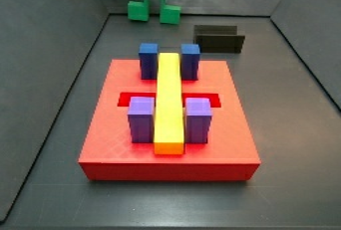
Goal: Pick up the green object. Move up. Move to above the board. Insert the green object.
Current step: Pick up the green object.
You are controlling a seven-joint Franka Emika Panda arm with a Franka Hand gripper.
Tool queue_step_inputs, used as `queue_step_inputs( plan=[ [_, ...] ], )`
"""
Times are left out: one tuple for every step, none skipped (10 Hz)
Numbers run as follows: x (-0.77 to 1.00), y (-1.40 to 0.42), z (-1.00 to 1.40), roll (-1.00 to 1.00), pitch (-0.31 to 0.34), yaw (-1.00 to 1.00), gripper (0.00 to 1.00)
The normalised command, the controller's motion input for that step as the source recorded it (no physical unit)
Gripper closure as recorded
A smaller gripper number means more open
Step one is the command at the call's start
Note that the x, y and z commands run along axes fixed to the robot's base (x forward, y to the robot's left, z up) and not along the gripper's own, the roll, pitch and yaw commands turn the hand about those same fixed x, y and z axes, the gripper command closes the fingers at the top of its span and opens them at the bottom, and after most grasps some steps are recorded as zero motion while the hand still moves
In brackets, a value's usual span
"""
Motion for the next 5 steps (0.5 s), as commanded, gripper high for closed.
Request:
queue_step_inputs(
  plan=[
    [0.0,0.0,0.0,0.0,0.0,0.0,1.0],
    [0.0,0.0,0.0,0.0,0.0,0.0,1.0],
    [0.0,0.0,0.0,0.0,0.0,0.0,1.0],
    [0.0,0.0,0.0,0.0,0.0,0.0,1.0],
    [0.0,0.0,0.0,0.0,0.0,0.0,1.0]
  ],
)
